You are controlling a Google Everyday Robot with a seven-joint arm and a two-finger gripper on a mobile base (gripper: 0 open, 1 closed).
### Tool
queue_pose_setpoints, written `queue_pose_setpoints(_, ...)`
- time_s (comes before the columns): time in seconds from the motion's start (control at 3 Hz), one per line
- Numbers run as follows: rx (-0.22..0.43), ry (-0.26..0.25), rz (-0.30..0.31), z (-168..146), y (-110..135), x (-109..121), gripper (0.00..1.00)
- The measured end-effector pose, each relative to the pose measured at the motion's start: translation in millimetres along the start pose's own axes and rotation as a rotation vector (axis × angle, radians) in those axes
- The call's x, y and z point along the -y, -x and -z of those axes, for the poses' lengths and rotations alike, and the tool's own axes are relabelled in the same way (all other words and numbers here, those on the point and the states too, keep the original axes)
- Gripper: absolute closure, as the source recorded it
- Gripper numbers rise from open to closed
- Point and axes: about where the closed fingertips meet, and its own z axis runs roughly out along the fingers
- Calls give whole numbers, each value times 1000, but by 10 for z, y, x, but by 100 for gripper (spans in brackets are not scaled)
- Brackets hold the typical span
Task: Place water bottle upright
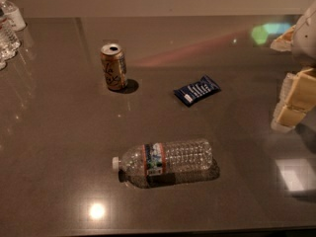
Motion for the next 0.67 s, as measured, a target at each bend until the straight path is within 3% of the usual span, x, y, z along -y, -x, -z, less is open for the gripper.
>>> queue_pose_setpoints(0.33,1,0,0,7,11,1,0)
queue_pose_setpoints(0.67,10,44,35,-80,202,-119,0)
